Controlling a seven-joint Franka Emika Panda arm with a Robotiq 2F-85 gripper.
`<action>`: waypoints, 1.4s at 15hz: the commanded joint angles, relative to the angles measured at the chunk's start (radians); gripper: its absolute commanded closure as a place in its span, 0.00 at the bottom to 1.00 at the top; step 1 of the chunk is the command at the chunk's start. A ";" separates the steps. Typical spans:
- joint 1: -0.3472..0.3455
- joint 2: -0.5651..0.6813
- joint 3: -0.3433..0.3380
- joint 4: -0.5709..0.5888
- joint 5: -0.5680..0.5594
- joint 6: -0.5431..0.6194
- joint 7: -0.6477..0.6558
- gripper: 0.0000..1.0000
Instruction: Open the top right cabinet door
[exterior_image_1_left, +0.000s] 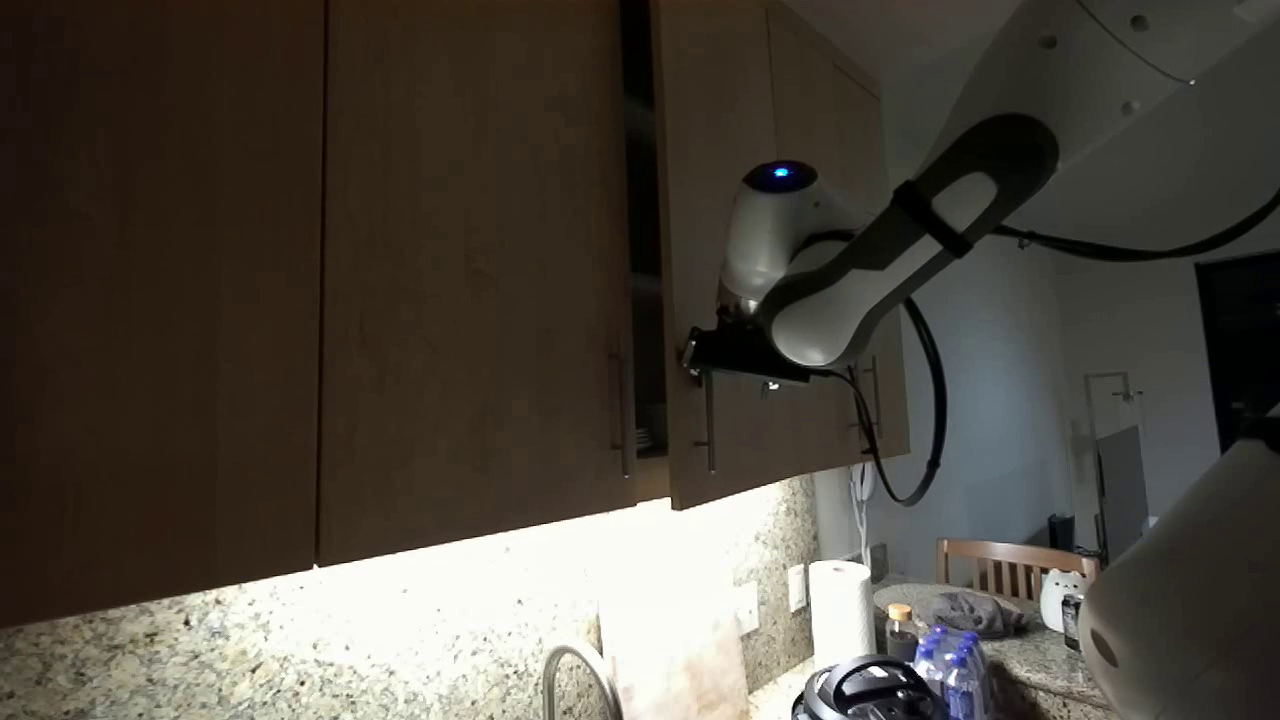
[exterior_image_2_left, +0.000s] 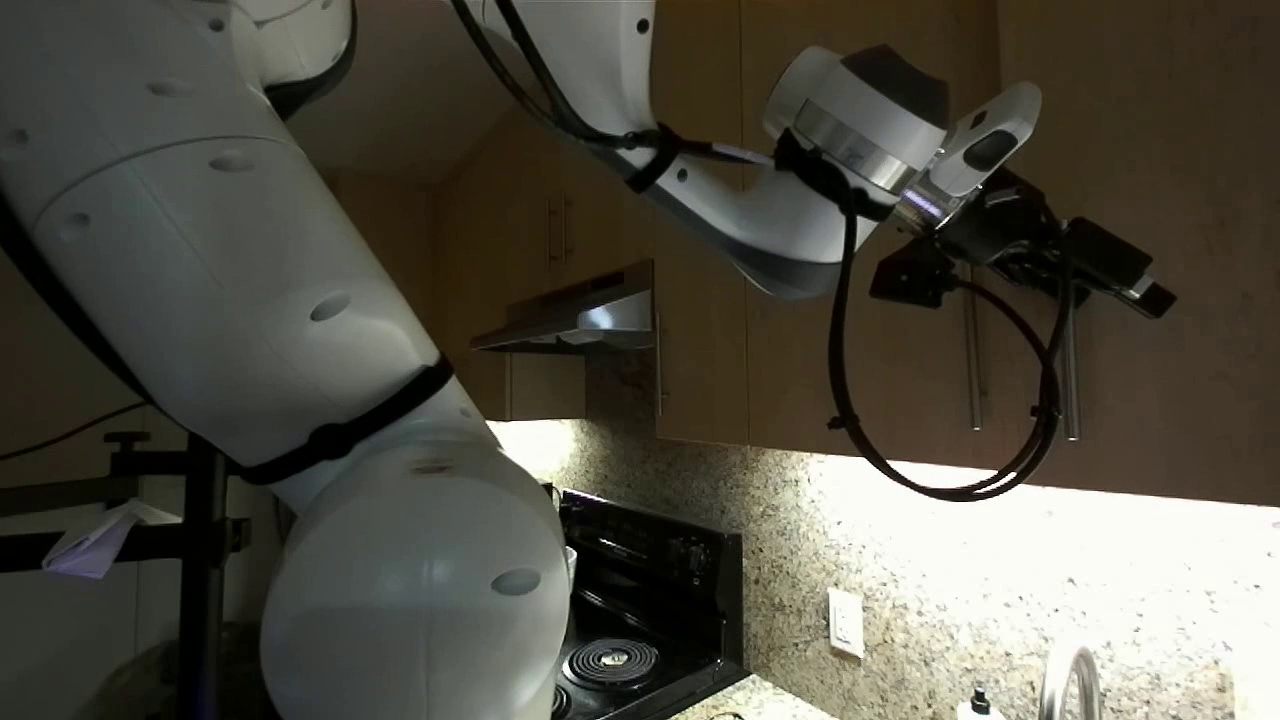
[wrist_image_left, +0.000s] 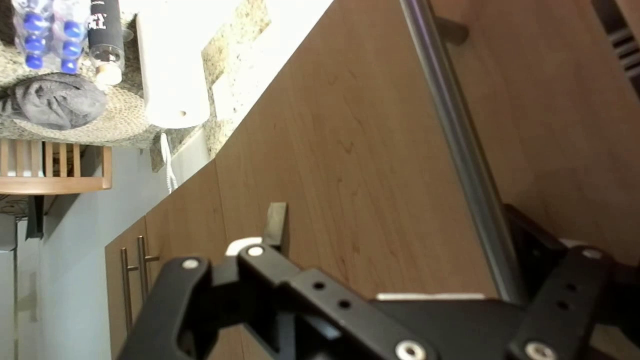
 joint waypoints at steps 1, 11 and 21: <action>-0.109 -0.038 -0.051 -0.016 0.006 -0.030 -0.044 0.00; -0.086 -0.090 -0.064 -0.056 0.071 -0.068 -0.125 0.00; -0.170 -0.232 -0.065 -0.160 0.238 -0.068 -0.324 0.00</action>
